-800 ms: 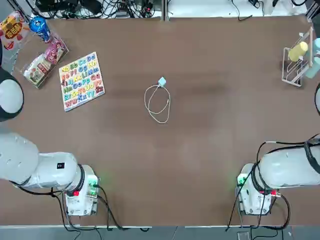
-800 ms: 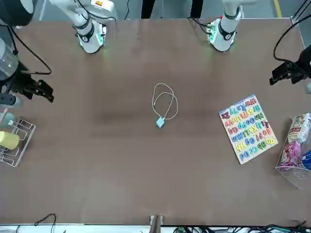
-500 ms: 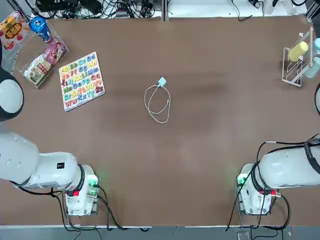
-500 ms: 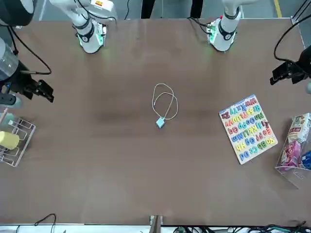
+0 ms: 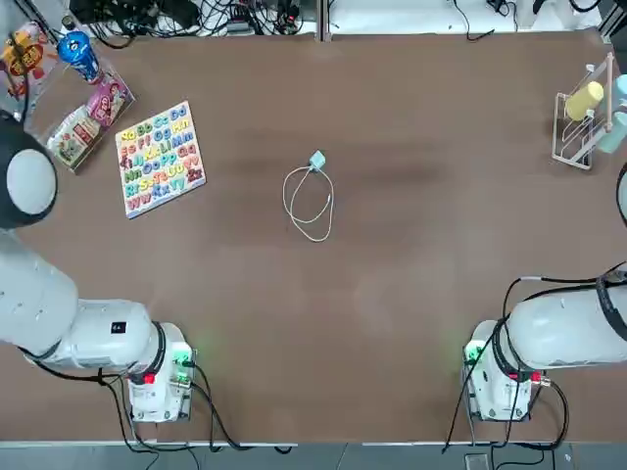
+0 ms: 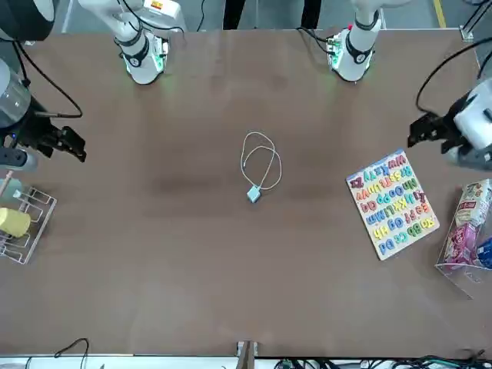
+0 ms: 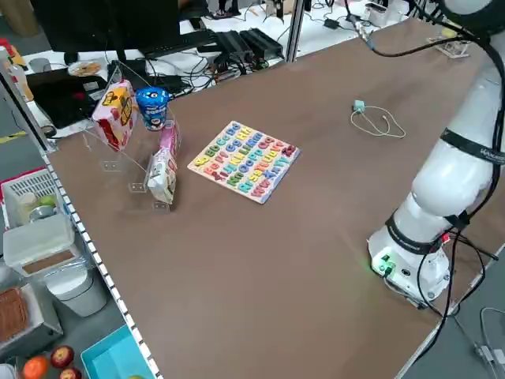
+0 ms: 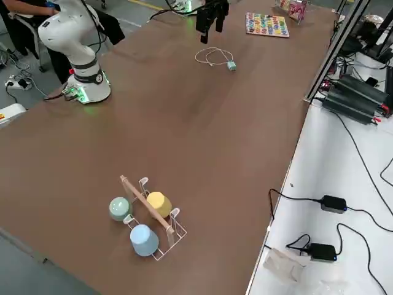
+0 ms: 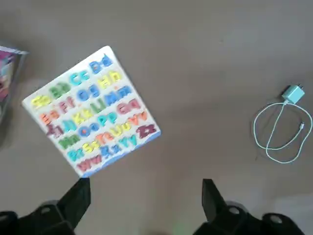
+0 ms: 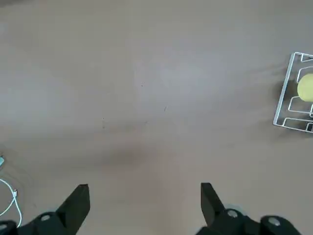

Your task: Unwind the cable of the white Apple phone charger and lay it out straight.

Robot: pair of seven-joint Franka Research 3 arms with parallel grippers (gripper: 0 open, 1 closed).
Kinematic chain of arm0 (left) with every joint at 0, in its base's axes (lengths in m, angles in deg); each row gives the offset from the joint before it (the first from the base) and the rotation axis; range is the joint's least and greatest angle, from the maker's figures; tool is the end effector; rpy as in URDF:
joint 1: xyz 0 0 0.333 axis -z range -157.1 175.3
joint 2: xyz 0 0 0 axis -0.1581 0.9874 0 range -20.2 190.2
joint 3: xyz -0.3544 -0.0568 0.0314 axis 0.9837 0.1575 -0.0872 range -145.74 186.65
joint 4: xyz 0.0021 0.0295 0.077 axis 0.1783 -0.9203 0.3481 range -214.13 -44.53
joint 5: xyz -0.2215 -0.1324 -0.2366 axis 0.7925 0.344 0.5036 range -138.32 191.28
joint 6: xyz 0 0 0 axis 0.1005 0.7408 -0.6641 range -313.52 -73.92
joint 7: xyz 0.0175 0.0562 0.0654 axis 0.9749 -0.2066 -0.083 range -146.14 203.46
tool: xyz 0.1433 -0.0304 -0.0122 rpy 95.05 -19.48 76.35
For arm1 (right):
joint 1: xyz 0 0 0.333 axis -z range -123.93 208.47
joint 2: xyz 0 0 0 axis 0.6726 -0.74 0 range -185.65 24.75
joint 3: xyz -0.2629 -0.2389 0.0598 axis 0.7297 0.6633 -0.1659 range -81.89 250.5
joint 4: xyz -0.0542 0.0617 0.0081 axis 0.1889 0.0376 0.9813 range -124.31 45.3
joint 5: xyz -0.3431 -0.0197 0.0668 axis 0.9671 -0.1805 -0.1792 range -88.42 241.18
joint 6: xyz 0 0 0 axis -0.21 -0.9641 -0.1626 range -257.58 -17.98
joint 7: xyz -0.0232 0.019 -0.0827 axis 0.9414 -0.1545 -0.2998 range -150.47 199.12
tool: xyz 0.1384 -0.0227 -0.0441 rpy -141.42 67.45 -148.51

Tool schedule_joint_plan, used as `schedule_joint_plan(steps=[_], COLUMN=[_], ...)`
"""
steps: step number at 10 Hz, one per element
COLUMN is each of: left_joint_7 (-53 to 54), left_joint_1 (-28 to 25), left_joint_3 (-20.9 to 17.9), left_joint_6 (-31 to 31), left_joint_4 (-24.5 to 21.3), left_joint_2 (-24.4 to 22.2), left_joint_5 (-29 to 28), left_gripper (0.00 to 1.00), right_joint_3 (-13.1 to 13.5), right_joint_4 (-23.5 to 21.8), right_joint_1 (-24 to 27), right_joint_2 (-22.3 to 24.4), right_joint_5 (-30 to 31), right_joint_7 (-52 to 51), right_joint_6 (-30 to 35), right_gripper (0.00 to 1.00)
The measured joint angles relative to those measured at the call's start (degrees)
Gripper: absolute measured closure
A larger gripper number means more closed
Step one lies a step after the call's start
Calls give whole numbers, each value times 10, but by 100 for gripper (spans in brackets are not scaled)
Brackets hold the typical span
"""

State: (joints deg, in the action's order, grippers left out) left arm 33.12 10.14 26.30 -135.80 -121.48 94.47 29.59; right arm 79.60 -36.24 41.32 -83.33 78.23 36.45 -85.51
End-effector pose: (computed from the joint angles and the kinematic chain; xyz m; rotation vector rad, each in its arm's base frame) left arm 0.5522 -0.0701 0.5840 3.0536 -0.3025 -0.1628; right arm 0.5324 0.0468 0.6201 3.1131 -0.1743 0.0506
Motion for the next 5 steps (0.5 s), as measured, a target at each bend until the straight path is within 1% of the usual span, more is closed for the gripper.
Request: schedule_joint_plan(steps=[2, 3, 5], left_joint_7=[-1, -7, -19], left_joint_1=[13, 14, 21], left_joint_3=[34, 52, 67], left_joint_6=[-59, -84, -98], left_joint_4=[-29, -49, -68], left_joint_2=[35, 41, 43], left_joint_5=[0, 1, 18], left_gripper=[0, 0, 0], right_joint_3=[0, 0, 0], right_joint_4=[-1, -1, -1], right_joint_1=[0, -1, -2], right_joint_2=[0, 0, 0], right_joint_5=[0, 0, 0], right_joint_7=[0, 0, 0], right_joint_6=[0, 0, 0], right_gripper=[0, 0, 0])
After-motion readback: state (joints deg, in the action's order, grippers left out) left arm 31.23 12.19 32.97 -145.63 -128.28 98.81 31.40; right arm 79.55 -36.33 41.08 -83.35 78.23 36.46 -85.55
